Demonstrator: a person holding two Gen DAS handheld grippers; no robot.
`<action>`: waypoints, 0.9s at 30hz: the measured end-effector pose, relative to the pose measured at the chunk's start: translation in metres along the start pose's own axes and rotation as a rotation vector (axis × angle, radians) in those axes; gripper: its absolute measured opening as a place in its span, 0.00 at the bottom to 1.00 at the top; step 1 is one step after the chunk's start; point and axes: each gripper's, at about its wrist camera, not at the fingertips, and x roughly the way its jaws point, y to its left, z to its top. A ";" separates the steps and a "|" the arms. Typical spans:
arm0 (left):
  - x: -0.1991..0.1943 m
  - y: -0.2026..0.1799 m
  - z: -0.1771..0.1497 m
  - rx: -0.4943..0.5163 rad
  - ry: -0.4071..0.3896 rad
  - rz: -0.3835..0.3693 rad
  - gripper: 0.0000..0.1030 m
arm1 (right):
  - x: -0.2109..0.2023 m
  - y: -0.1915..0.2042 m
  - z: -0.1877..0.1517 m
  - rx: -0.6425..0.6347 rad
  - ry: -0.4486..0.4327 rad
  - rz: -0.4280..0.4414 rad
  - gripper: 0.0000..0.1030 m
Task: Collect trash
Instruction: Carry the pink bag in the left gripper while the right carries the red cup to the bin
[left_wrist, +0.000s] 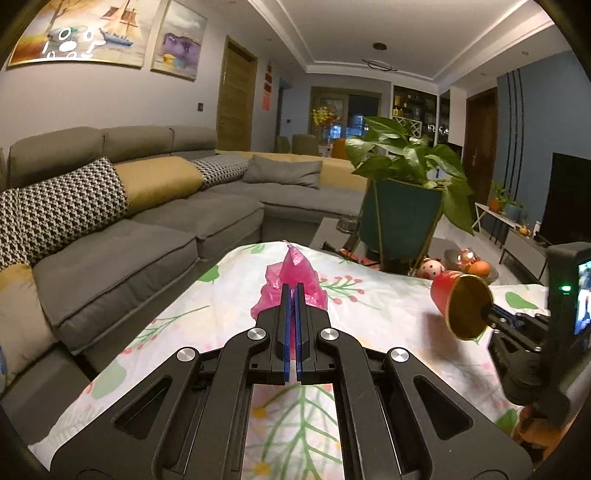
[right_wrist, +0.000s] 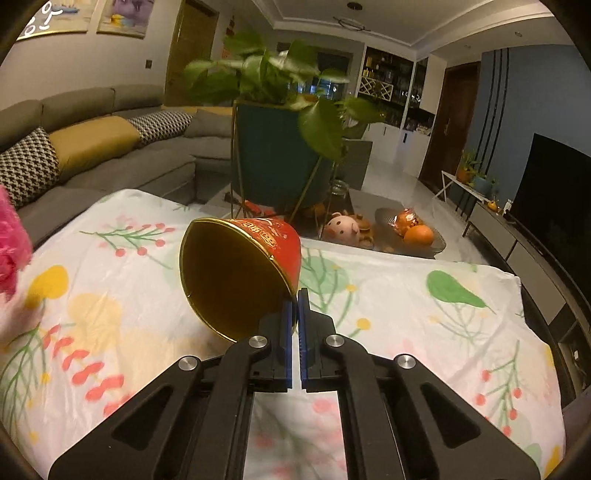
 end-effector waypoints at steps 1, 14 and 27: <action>-0.003 -0.001 0.000 0.002 -0.002 -0.002 0.01 | -0.008 -0.006 -0.002 0.004 -0.009 0.005 0.03; -0.102 -0.061 0.005 0.061 -0.047 -0.112 0.01 | -0.152 -0.087 -0.039 0.025 -0.126 0.031 0.03; -0.216 -0.207 -0.026 0.187 -0.060 -0.456 0.01 | -0.284 -0.233 -0.124 0.135 -0.177 -0.155 0.03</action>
